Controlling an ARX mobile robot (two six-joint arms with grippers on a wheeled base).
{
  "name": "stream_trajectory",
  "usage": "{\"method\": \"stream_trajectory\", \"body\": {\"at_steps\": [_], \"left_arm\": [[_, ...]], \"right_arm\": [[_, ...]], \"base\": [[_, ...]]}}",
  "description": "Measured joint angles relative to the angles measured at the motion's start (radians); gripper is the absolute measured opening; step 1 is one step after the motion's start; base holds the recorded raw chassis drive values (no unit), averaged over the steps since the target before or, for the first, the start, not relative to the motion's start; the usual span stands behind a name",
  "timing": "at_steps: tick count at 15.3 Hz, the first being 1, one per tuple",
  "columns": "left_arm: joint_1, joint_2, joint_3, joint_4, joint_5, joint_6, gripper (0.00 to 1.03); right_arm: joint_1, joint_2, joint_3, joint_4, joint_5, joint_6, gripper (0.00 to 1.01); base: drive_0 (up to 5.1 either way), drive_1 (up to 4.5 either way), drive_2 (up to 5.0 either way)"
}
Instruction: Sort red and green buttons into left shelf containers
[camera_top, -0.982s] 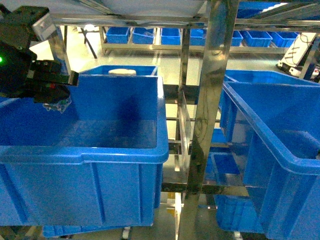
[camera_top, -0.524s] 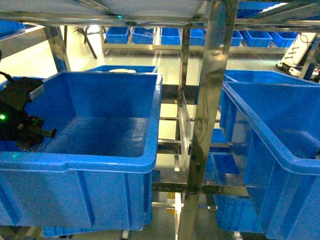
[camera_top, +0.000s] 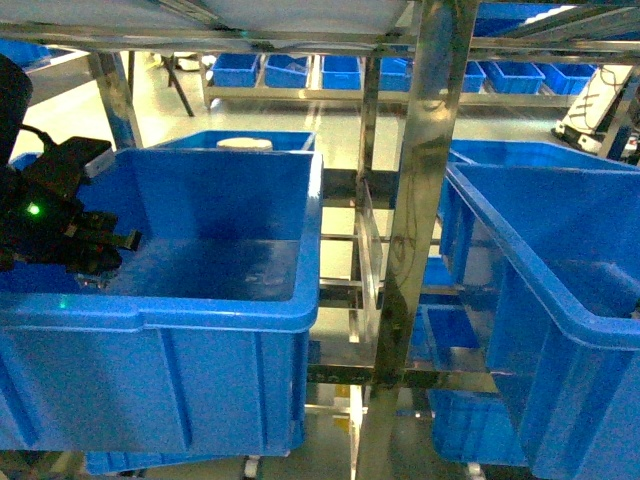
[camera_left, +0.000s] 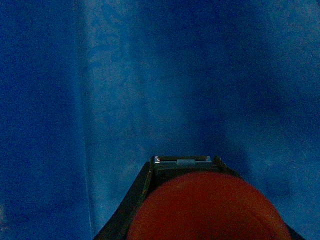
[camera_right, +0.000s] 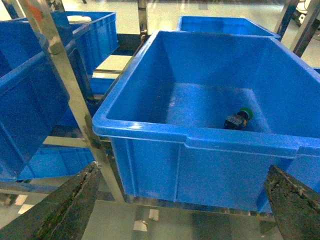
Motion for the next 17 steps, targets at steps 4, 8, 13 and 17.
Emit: {"method": "stream_trajectory", "body": {"at_steps": [4,8,13,17], "left_arm": [[0.005,-0.032,-0.023,0.029,0.000,-0.026,0.78],[-0.013,-0.108,-0.103,0.053,0.002,-0.076,0.98],[-0.039,-0.304,-0.266,0.090,0.052,-0.162,0.98],[-0.055,-0.521,-0.434,0.109,0.084,-0.249,0.98]], "right_arm": [[0.000,0.000,0.000,0.000,0.000,0.000,0.98],[0.000,0.000,0.000,0.000,0.000,0.000,0.98],[0.000,0.000,0.000,0.000,0.000,0.000,0.98],[0.000,0.000,0.000,0.000,0.000,0.000,0.98]], "base": [[0.0,0.00,0.0],[0.0,0.00,0.0],[0.0,0.00,0.0],[0.0,0.00,0.0]]}}
